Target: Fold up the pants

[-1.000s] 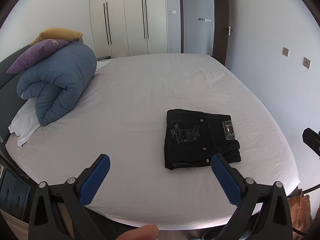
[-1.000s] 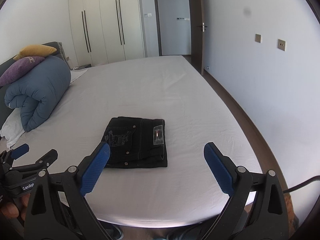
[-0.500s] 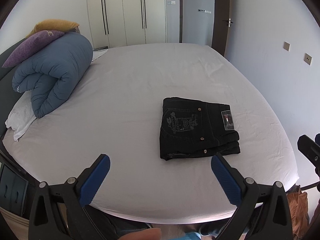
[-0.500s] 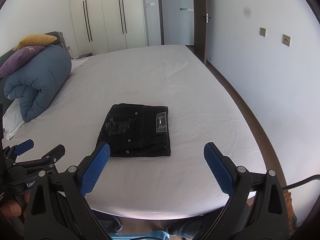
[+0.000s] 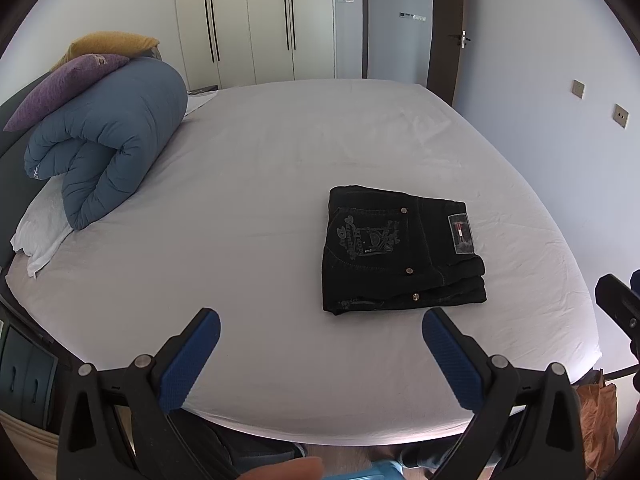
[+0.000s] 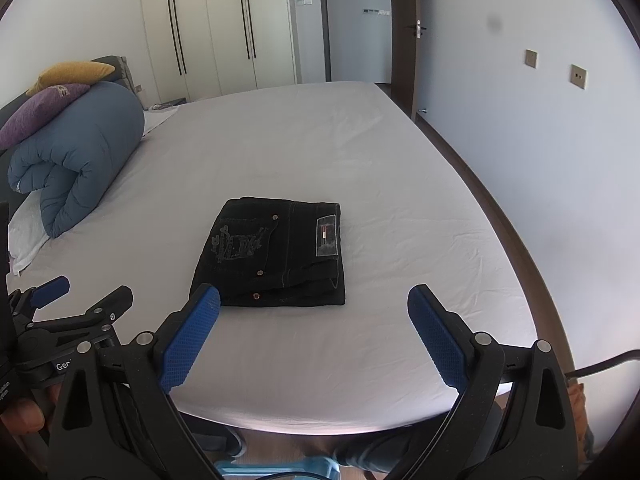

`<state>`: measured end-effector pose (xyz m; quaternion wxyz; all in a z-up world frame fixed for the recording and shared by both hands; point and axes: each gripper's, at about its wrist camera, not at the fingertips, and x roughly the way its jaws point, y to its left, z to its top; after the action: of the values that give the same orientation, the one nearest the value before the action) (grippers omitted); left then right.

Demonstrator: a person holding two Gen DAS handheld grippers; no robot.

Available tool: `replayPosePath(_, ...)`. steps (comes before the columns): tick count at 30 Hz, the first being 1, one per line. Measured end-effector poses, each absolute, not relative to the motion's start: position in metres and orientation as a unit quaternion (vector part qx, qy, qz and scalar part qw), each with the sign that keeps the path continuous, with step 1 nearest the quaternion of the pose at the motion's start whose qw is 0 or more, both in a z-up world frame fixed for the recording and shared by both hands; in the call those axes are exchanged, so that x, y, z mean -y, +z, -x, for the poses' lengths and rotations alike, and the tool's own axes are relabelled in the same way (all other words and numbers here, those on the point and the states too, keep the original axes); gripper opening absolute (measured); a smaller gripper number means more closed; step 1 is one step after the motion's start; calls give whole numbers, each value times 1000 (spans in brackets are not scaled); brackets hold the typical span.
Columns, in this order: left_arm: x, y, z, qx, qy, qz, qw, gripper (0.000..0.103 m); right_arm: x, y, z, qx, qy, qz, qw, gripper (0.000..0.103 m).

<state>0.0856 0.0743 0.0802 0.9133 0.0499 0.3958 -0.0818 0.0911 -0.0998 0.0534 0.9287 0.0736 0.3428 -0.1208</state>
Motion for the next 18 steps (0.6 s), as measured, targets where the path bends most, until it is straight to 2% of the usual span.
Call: replayPosePath(18, -75, 78, -85, -396, -83, -51, 913, 103, 96, 46, -93, -347, -119, -75, 927, 96)
